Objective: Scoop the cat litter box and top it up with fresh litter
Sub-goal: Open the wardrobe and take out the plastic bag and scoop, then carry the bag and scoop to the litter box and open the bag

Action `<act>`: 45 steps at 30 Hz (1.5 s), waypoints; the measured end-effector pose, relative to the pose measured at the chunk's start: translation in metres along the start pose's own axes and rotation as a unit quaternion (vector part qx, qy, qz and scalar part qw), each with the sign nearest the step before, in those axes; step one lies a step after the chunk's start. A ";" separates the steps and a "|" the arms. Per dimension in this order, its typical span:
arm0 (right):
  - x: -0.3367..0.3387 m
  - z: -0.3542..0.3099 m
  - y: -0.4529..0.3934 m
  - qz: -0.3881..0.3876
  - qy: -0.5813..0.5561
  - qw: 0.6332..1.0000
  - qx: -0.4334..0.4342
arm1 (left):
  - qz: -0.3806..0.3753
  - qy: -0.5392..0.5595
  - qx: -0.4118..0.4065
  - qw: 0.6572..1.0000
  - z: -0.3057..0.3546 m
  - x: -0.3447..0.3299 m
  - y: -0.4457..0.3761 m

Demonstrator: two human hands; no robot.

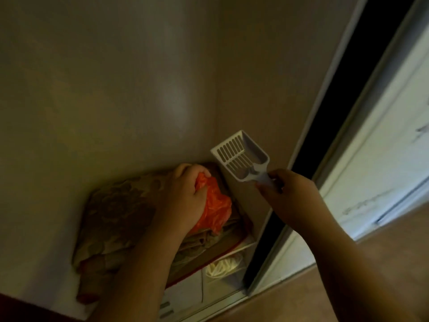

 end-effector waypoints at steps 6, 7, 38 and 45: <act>0.045 0.029 0.027 0.034 0.004 0.999 -0.028 | -0.016 -0.001 -0.029 0.999 0.045 -0.018 0.016; 0.051 0.034 0.031 0.036 0.002 0.999 -0.029 | -0.018 -0.007 -0.029 0.999 0.053 -0.021 0.019; 0.318 0.258 0.270 0.270 0.050 0.904 -0.327 | -0.244 0.084 -0.314 0.914 0.367 -0.270 0.151; 0.316 0.261 0.286 0.310 0.054 0.866 -0.389 | -0.305 0.084 -0.366 0.875 0.388 -0.304 0.147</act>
Point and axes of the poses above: each hand's wrist, its own y-axis away from the middle knuckle, its own x-axis out of the back of the hand, z = x × y, the point moved 5 cm from there along -y, towards the middle knuckle, and after that the axes turned 4 degrees about x, right-handed, at the moved point
